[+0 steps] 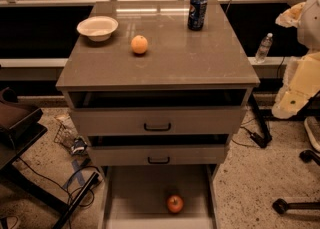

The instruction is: Pick apple from bottom drawer and place on counter

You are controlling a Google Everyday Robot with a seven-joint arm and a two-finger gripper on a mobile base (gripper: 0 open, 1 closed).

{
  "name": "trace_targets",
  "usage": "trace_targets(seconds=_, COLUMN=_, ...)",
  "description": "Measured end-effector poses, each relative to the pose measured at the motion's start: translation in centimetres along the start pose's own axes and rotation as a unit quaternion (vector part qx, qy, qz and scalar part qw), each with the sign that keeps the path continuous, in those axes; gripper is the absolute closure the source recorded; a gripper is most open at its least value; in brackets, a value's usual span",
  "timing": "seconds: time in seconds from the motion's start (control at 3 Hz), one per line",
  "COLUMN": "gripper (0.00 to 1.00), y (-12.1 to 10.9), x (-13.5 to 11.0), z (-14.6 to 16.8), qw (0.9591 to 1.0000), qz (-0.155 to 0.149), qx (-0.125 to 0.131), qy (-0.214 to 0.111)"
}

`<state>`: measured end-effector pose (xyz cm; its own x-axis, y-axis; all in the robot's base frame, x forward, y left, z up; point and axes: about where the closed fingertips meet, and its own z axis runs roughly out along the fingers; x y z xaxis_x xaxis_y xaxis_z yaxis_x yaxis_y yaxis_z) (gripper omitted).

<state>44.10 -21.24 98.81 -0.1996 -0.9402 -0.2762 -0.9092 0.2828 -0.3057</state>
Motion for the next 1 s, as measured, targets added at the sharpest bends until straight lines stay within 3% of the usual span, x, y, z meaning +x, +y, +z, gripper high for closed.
trace_targets(seconds=0.33, gripper=0.0, y=1.2, x=2.4, z=5.1, qw=0.9981, qz=0.011, qx=-0.029, qy=-0.053)
trace_targets(seconds=0.67, gripper=0.0, y=4.4, x=4.8, z=11.9, qw=0.9889, qz=0.031, qx=-0.051, qy=-0.136)
trace_targets(seconds=1.0, gripper=0.0, y=5.0, x=7.0, z=17.0, qw=0.967, qz=0.078, qx=-0.018, qy=-0.242)
